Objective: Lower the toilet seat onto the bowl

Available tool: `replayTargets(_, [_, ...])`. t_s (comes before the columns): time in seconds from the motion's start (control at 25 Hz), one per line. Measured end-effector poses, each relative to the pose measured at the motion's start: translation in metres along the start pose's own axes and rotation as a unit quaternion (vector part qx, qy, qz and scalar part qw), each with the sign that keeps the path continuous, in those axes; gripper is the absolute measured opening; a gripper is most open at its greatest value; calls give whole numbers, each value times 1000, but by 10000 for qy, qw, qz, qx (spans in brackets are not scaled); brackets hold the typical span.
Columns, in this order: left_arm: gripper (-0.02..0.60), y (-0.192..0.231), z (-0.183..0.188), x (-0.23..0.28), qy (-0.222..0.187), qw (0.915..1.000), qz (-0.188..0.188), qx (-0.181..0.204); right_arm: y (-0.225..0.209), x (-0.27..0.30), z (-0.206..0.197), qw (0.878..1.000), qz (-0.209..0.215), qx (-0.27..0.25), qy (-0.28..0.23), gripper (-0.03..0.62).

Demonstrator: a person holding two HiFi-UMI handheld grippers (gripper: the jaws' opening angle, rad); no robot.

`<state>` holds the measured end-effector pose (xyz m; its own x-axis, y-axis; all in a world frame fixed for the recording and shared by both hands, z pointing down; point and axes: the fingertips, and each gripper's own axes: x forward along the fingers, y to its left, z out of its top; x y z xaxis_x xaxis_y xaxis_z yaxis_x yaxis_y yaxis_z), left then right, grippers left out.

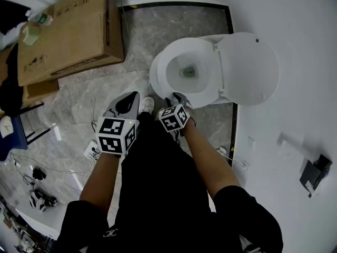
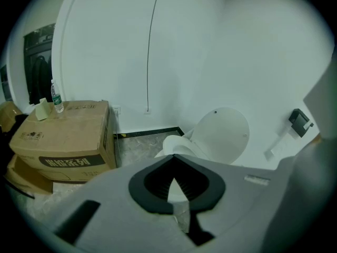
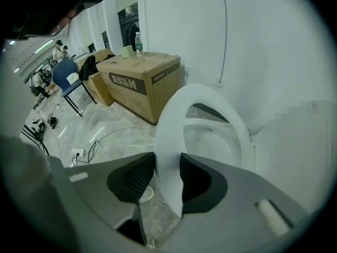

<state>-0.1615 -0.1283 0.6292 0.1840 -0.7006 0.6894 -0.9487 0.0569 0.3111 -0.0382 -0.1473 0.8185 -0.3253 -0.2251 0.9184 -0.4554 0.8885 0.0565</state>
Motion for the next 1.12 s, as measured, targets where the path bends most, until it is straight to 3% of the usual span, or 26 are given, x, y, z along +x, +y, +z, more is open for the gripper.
replayTargets(0.36, [8,23,-20,21,183,9997,89,-124,17,39,-8,9994,86,-268,215,176])
replayTargets(1.12, [8,73,-61,58,458,9980,219,-373,40,120,-35,9962,298,-296,763,155])
